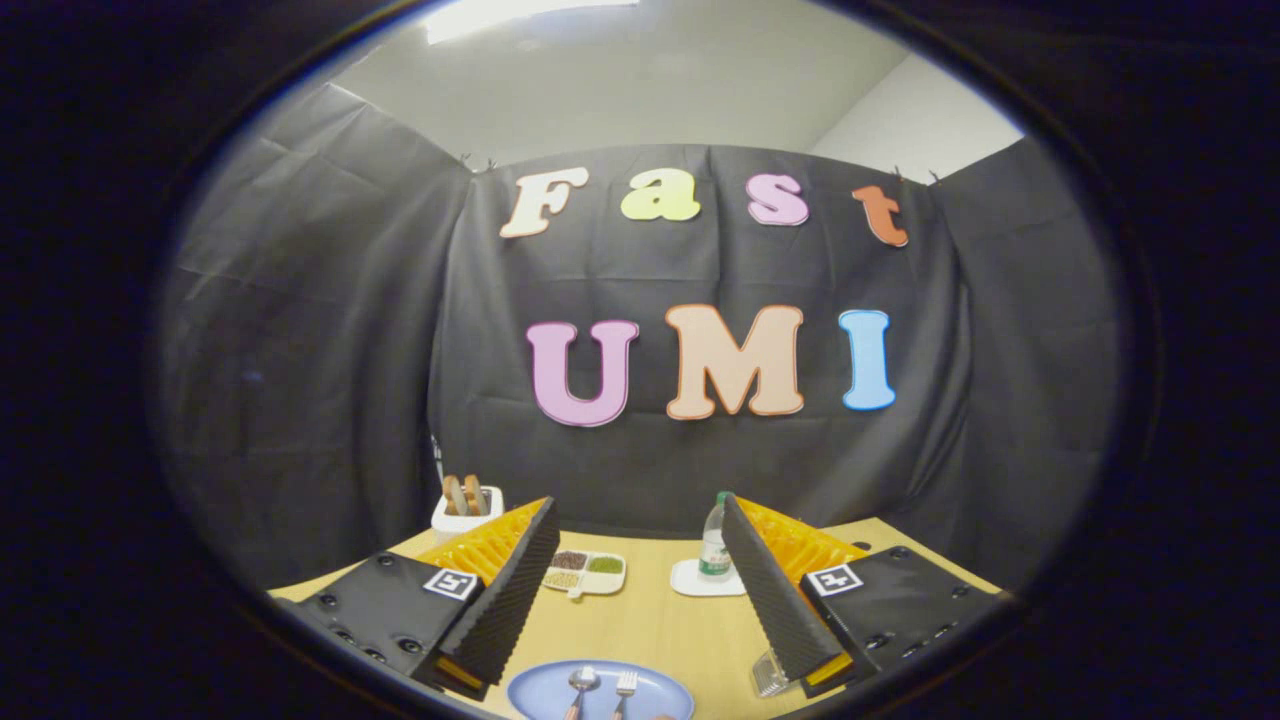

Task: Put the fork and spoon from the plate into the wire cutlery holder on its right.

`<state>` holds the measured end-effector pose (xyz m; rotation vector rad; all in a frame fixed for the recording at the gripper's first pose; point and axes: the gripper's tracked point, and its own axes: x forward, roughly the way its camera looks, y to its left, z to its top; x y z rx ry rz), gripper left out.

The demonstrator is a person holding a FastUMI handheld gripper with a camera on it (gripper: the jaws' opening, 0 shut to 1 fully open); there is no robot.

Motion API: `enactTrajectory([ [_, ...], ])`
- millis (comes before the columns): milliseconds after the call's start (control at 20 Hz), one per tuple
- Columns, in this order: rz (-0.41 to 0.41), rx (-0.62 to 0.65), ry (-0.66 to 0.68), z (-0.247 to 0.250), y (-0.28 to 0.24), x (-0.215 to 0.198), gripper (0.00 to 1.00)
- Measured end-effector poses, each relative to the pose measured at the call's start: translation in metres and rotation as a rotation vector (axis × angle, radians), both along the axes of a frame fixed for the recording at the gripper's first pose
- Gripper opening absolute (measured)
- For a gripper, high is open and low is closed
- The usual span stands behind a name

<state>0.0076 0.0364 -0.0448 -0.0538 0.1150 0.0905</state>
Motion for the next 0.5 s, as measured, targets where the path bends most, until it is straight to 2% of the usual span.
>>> enactTrajectory([
  [250, 0.032, -0.06, 0.078, -0.037, 0.006, -0.006, 1.0],
  [500, 0.07, -0.105, 0.217, -0.095, 0.008, -0.018, 1.0],
])
